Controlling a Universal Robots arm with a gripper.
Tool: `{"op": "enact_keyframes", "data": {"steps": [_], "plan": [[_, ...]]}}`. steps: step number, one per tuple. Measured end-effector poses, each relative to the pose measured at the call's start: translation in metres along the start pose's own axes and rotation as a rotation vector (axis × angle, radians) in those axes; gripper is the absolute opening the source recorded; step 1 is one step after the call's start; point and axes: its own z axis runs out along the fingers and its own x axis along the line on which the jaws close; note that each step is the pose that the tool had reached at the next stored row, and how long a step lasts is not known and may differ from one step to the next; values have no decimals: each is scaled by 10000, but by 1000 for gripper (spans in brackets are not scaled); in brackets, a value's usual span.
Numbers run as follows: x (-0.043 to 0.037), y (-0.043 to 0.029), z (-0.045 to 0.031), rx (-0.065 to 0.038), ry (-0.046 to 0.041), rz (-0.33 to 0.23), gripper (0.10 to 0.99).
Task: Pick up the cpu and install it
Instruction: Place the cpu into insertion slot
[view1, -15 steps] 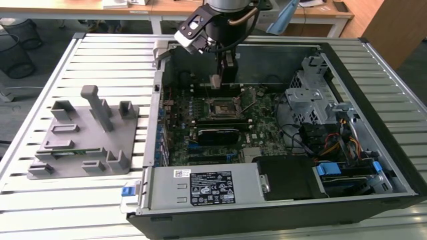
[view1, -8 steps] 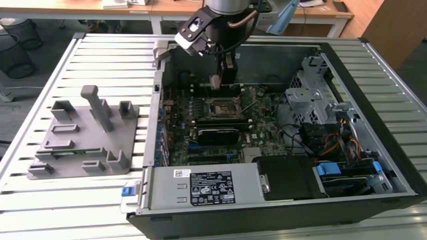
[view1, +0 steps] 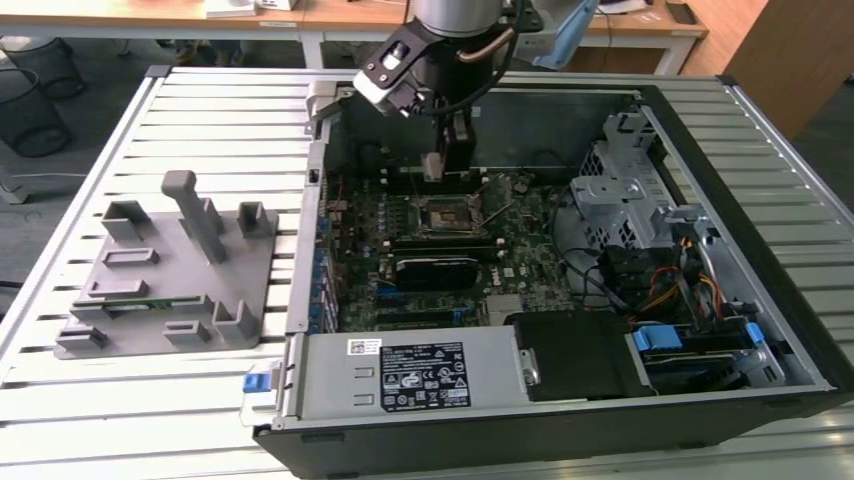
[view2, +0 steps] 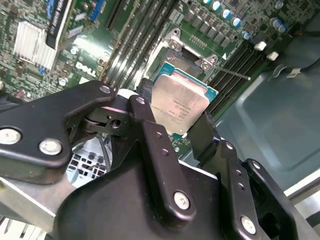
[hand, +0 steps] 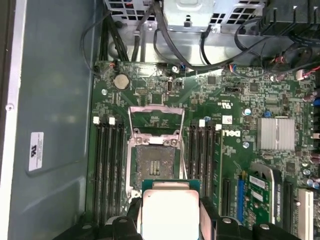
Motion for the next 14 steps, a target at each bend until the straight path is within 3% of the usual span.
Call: {"op": "enact_keyframes", "data": {"steps": [2,7,14], "plan": [[34,13,14,1,-27,-2,541],[70,20,80,-3,-233,-15,541],[71,68,150,-6,-234,-22,541]]}}
